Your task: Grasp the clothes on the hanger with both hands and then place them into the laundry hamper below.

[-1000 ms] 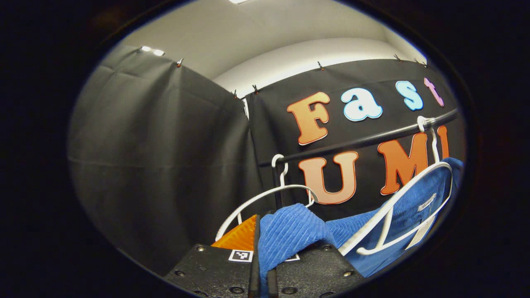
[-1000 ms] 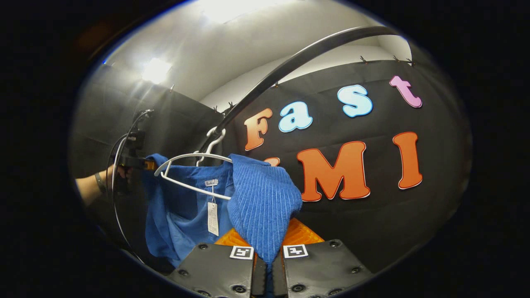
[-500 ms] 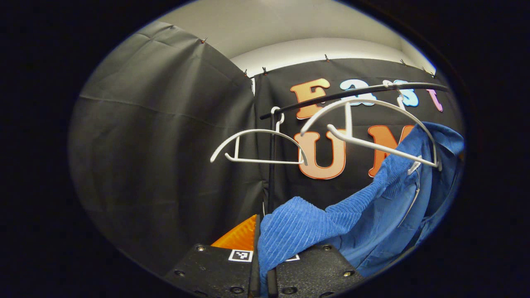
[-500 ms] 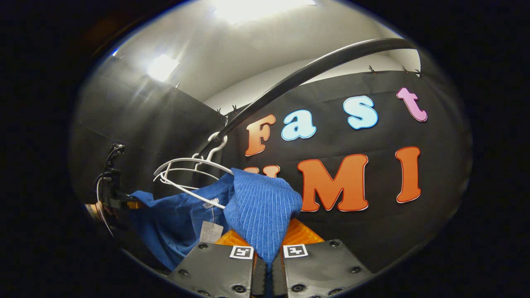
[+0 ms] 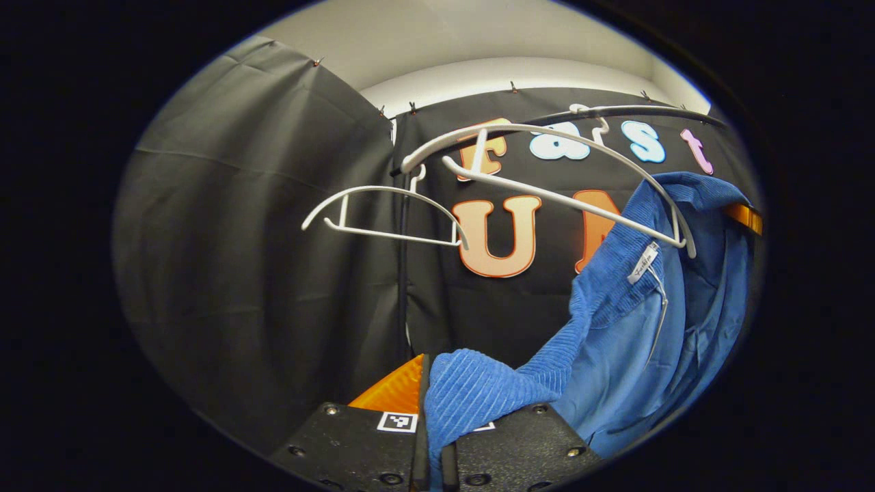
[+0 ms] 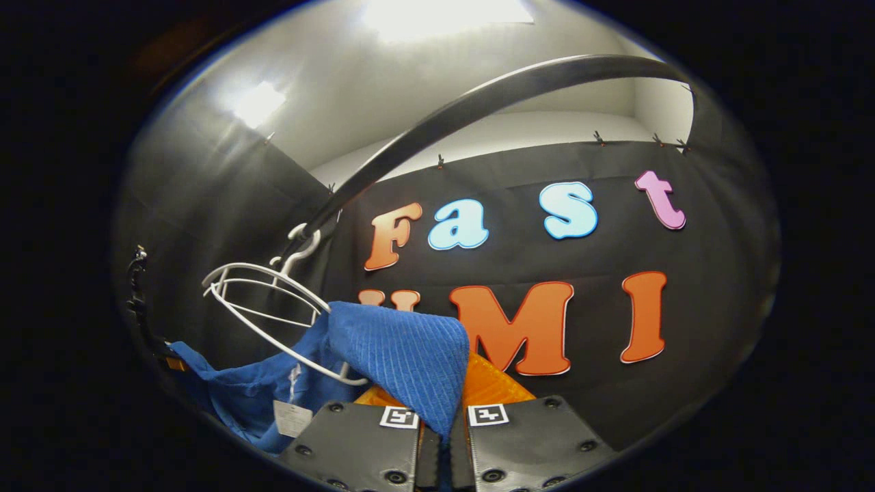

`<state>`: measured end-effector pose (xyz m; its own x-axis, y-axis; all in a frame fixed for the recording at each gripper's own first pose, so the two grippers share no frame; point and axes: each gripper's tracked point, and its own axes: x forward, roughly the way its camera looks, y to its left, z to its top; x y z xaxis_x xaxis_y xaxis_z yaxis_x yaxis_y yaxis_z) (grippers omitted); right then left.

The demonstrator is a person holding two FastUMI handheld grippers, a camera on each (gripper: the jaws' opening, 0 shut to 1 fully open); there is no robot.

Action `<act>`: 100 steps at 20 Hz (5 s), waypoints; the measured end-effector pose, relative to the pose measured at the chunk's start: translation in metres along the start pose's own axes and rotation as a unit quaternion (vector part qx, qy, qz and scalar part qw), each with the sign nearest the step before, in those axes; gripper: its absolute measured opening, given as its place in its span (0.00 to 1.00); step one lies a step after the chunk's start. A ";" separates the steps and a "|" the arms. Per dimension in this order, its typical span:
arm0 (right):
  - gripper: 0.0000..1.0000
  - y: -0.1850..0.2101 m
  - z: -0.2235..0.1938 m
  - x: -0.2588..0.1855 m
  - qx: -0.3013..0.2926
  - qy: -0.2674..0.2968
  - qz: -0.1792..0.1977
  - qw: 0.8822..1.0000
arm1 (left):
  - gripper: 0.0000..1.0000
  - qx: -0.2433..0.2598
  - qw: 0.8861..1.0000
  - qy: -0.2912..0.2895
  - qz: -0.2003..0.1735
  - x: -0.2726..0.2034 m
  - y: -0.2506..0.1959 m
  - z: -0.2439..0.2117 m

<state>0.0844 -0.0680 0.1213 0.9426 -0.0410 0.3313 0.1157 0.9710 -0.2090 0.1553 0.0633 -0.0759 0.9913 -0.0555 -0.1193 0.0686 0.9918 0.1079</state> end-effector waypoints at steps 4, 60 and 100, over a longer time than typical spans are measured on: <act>0.12 -0.054 -0.043 0.009 -0.041 0.060 -0.065 0.995 | 0.08 -0.022 0.999 0.018 -0.021 0.004 -0.036 -0.020; 0.98 0.158 -0.457 -0.246 0.103 0.601 0.115 0.784 | 0.96 -0.164 0.869 0.463 -0.064 -0.143 -0.155 -0.341; 0.89 0.013 0.003 -0.122 0.086 0.114 0.037 0.989 | 0.89 -0.087 0.990 -0.083 0.079 -0.195 0.013 0.137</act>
<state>-0.0295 -0.0498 0.0808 0.9949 -0.0016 0.1005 0.0076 0.9982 -0.0594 -0.0216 0.0711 0.0844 0.9940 0.0972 0.0501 -0.0941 0.9937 -0.0605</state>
